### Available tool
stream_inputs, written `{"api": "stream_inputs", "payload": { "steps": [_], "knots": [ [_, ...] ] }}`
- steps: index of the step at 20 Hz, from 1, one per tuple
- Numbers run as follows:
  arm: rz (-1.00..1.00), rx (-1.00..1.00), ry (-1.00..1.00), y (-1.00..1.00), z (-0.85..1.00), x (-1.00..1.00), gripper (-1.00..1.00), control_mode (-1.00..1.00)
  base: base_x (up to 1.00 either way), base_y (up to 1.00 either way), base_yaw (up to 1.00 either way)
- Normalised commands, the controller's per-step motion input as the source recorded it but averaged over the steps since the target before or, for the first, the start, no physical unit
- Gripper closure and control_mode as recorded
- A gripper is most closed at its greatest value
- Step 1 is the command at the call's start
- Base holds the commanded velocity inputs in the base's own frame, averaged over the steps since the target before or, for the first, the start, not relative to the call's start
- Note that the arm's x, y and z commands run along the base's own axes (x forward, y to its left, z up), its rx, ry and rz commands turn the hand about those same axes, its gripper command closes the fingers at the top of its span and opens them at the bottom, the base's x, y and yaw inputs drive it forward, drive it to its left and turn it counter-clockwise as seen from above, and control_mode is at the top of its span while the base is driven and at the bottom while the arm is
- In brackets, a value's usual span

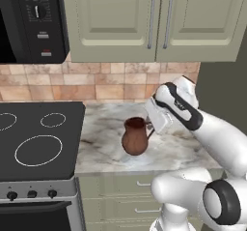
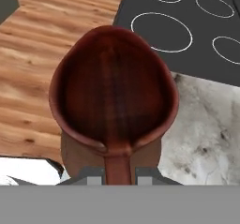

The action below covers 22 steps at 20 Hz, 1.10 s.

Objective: Move the beet and hot dog from the top shelf to the second highest shelf to make space. Then, place the pitcher from the counter on the cleared top shelf.

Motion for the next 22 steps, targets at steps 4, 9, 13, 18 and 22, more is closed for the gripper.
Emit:
{"api": "stream_inputs", "payload": {
  "steps": [4,9,13,18,22],
  "knots": [
    [-0.33,0.00,-0.01,0.36,0.69,-0.65,1.00,-1.00,0.00,0.00,0.00],
    [-0.55,0.01,0.01,0.05,0.52,-0.69,1.00,-1.00,0.00,0.00,0.00],
    [-0.72,0.06,-0.04,-0.02,0.58,-0.43,1.00,-1.00,0.00,0.00,0.00],
    [-0.69,0.03,-0.07,-0.02,0.56,-0.36,1.00,-1.00,0.00,0.00,0.00],
    [-0.43,0.08,0.00,-0.32,0.79,-0.32,1.00,-1.00,0.00,0.00,0.00]
  ]
}}
